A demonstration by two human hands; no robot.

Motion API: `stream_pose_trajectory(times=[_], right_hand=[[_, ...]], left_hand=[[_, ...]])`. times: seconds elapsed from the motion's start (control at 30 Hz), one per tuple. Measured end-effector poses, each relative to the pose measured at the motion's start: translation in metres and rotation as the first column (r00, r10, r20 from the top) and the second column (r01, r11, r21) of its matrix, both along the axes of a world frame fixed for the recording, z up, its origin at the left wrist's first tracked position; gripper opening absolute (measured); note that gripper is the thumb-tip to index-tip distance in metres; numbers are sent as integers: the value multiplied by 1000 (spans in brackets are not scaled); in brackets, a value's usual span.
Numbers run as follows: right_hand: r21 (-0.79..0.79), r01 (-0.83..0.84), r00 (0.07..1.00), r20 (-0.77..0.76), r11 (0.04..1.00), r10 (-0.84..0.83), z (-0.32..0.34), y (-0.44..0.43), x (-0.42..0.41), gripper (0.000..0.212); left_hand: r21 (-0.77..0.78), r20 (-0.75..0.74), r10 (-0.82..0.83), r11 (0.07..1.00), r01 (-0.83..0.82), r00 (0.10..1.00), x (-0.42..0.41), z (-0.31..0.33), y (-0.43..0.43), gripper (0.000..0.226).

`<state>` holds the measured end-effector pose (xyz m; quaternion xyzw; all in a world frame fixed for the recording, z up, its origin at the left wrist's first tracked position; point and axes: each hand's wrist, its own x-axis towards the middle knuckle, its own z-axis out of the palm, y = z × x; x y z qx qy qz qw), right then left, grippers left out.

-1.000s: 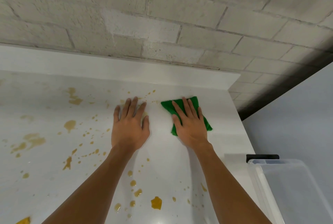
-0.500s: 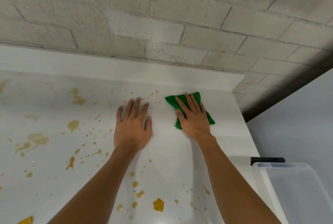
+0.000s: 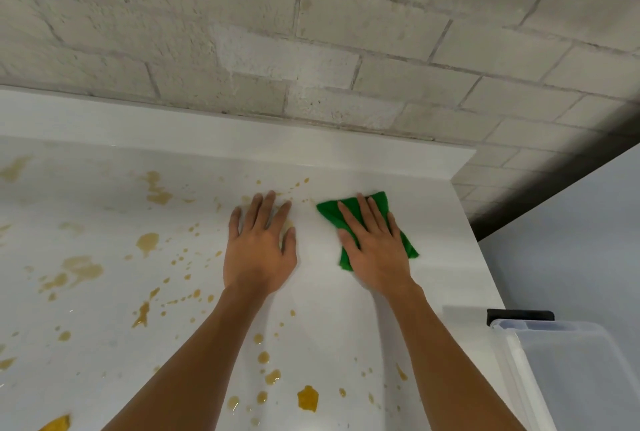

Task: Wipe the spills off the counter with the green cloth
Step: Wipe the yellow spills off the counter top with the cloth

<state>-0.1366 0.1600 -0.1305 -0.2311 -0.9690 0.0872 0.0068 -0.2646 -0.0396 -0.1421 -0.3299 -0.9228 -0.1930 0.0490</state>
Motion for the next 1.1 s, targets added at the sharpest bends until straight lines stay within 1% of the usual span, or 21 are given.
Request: stream_pose_trajectory(times=[0.07,0.13,0.2,0.27,0.33,0.4,0.47,0.57,0.67,0.73,0.8,0.87,0.97,1.03,1.1], right_hand=[[3,126,992,30,992,-126,0,9,7,67],[-25,260,964,69,965,-258,5,17,-8,62],[-47,310,947,102,950,-304,8,19,-32,62],[-48,284,954,116,958,-277,8,15,-50,62],[-47,224,970,113,974,-217,8,7,-55,62],[-43,164,983,93,985,-160,5,-5,-45,64],[-32,131,990,51,991,-129,3,-16,-26,72],[-13,164,986,16,986,-164,0,-22,-1,81],[-9,203,979,39,979,-202,5,-20,-2,88],[14,120,993,-3,993,-120,6,-19,-5,83],[10,6,1000,-21,1000,-5,3,-16,-3,74],[-24,-26,999,-35,999,25,1,-11,1,68],[-46,-11,999,-32,999,10,4,-4,1,68],[-8,15,1000,-2,1000,-15,6,-3,-4,67],[8,82,996,42,997,-82,8,-3,-19,66]], left_hand=[[-14,14,-5,1000,5,1000,0,0,-1,62],[-19,24,-3,1000,4,1000,0,0,-1,63],[-10,24,-1,1000,1,1000,0,0,0,63],[-7,18,1,1000,-1,1000,0,-1,0,63],[-8,20,0,1000,0,1000,0,0,0,63],[-4,24,0,1000,0,1000,0,0,0,62],[-2,22,1,1000,-1,1000,0,0,0,62],[12,21,-7,1000,7,1000,0,1,-1,61],[29,40,-24,999,23,999,-2,0,-3,61],[85,74,-36,996,29,997,-4,-1,-4,62],[198,133,-41,980,14,990,-11,1,-5,61],[272,142,-43,962,3,989,-20,1,-13,54],[246,79,-13,969,-7,997,-33,-3,-31,52],[214,65,-9,977,-5,998,-38,-5,-42,55],[174,48,-15,985,7,999,-38,-6,-45,56]])
